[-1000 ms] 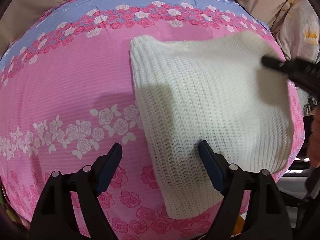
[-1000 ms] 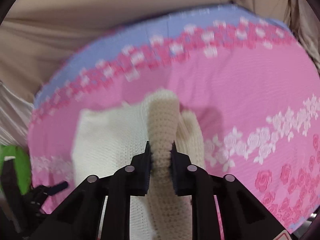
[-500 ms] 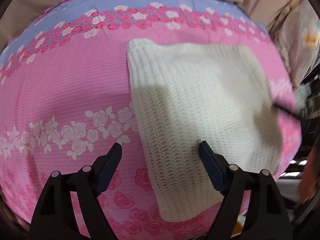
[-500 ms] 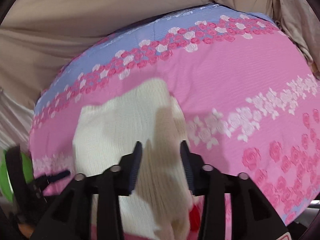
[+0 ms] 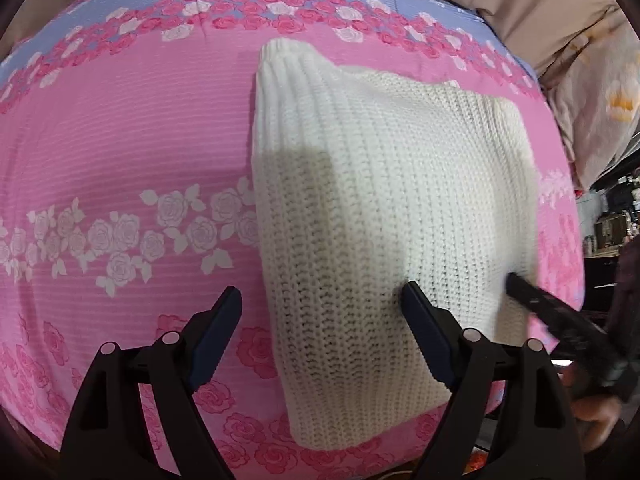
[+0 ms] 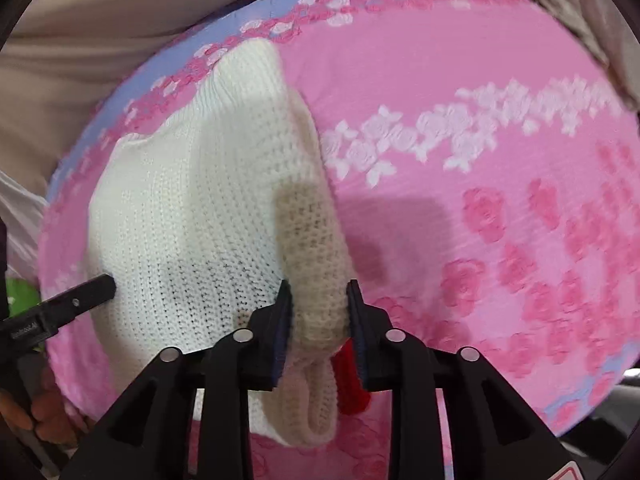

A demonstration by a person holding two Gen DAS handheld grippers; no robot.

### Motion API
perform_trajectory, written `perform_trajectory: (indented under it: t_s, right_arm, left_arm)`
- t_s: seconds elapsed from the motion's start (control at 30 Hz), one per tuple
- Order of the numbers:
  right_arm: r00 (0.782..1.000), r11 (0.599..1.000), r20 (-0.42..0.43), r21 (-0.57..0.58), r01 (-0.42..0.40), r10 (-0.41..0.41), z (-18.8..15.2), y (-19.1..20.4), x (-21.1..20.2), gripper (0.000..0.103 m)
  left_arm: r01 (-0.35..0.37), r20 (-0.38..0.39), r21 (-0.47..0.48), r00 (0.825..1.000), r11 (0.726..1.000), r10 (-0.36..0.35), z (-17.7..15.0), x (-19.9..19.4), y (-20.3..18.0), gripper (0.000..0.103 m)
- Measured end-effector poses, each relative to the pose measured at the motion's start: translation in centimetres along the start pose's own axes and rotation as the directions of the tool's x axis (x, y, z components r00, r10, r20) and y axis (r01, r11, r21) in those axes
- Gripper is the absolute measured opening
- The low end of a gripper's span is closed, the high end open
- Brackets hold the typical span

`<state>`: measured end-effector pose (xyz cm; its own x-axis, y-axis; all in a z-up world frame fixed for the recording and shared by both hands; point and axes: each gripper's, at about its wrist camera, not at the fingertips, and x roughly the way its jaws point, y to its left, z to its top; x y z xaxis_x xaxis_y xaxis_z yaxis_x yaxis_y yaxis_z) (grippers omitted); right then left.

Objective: Fold small clothes

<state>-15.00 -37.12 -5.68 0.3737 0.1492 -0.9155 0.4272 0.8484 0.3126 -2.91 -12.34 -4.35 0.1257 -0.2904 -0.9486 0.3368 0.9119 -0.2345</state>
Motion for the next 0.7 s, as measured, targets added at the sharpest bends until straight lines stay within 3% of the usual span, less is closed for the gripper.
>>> perform_trajectory:
  t_s: [0.13,0.23,0.3,0.33,0.43,0.47,0.6,0.67,0.7]
  right_arm:
    - [0.999,1.0,0.035,0.006,-0.023,0.022,0.8,0.9,-2.6,0.033]
    - [0.997,0.999,0.074,-0.028,-0.031,0.033,2.2,1.4,-3.9,0.052]
    - [0.997,0.999,0.079,-0.026,-0.02,0.022,3.3,1.3,-3.2,0.052]
    - [0.997,0.999,0.071,-0.032,-0.017,0.019,3.9,1.3,-2.7,0.051]
    - [0.999,0.998,0.03,-0.066,-0.019,0.021,4.9,2.0,-0.1,0.02]
    - [1.0,0.997,0.022,-0.077,-0.016,0.017,5.1,2.3,0.3,0.018]
    - [0.99,0.991,0.134,-0.126,-0.034,0.051,5.2,4.1,-2.8,0.016]
    - [0.995,0.991,0.102,-0.137,-0.002,0.016,5.2,3.8,-1.5,0.017]
    - [0.999,0.989,0.036,-0.143,0.023,-0.018,5.1,3.1,0.5,0.018]
  left_arm:
    - [-0.001,0.023,-0.01,1.0,1.0,0.001,-0.1,-0.6,0.3,0.08]
    - [0.004,0.028,-0.027,1.0,1.0,-0.003,-0.4,-0.7,0.5,0.08]
    - [0.003,0.034,-0.027,0.999,1.0,-0.002,-0.5,-0.9,0.4,0.08]
    - [0.003,0.037,-0.023,0.999,1.0,-0.002,-0.6,-1.1,0.3,0.08]
    - [-0.012,0.048,0.001,0.999,1.0,0.012,-0.6,-1.4,-0.2,0.08]
    - [-0.017,0.054,0.009,0.998,1.0,0.017,-0.6,-1.5,-0.4,0.08]
    - [-0.037,0.073,0.022,0.997,0.999,0.036,-0.7,-1.7,-0.7,0.08]
    - [-0.043,0.071,0.017,0.997,0.999,0.041,-0.6,-1.4,-0.7,0.08]
    - [-0.044,0.064,0.01,0.997,0.999,0.043,-0.5,-1.2,-0.7,0.08]
